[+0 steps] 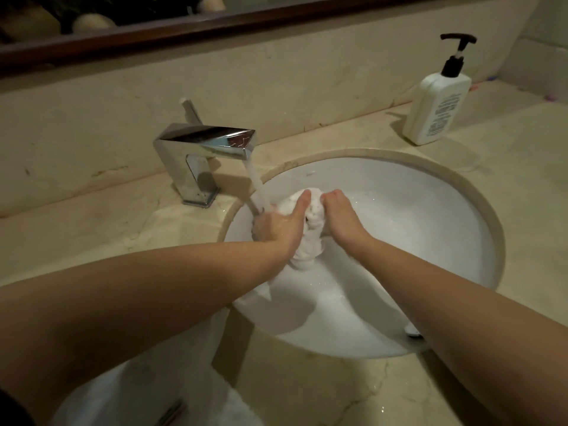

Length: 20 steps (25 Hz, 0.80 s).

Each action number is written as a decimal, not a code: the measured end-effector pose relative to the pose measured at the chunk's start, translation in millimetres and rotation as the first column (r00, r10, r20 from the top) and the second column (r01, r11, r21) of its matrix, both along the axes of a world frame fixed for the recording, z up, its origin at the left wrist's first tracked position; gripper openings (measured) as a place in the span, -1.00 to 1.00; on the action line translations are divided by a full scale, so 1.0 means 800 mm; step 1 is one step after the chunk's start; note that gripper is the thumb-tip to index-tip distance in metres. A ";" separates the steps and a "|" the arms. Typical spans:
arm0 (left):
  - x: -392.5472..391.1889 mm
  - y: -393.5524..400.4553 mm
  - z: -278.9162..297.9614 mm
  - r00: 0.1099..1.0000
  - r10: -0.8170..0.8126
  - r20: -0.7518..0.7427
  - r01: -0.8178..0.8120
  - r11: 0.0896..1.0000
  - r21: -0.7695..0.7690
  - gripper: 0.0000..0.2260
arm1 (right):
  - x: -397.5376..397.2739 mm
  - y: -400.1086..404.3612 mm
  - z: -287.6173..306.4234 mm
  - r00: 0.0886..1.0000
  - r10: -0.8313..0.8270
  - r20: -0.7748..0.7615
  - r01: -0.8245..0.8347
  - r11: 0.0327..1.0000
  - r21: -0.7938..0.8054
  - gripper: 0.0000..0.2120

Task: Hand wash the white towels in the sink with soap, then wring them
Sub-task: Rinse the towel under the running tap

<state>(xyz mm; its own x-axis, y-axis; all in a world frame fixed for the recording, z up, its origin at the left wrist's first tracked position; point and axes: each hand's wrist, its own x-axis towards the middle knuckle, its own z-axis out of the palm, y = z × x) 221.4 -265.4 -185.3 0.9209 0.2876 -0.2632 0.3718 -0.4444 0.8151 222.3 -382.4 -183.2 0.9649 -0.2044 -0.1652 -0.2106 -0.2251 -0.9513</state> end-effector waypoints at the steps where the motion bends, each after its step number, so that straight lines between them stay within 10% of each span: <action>1: -0.005 0.003 0.009 0.998 -0.045 0.052 0.044 0.999 0.032 -0.02 | -0.003 0.002 -0.002 0.999 0.035 -0.023 -0.034 0.998 0.053 -0.63; 6: -0.008 0.012 0.004 0.970 -0.232 0.073 0.223 0.969 0.109 -0.48 | -0.011 -0.005 -0.019 0.983 0.132 -0.131 -0.170 0.925 -0.341 -0.61; 12: -0.004 -0.006 -0.018 0.989 -0.143 0.026 0.143 0.990 -0.015 -0.19 | -0.012 0.010 -0.025 0.963 0.270 0.016 -0.256 0.928 -0.271 -0.61; 20: 0.006 -0.024 -0.059 0.996 -0.092 -0.017 0.086 0.975 -0.203 -0.54 | -0.010 0.016 -0.045 0.980 0.201 0.003 -0.186 0.915 -0.359 -0.59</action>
<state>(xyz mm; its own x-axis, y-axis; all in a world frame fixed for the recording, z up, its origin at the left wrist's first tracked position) 226.0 -284.3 -232.7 0.9325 0.1433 -0.3314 0.3601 -0.3036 0.8821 214.2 -369.2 -219.6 0.9956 -0.0513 -0.0781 -0.0934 -0.5818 -0.8079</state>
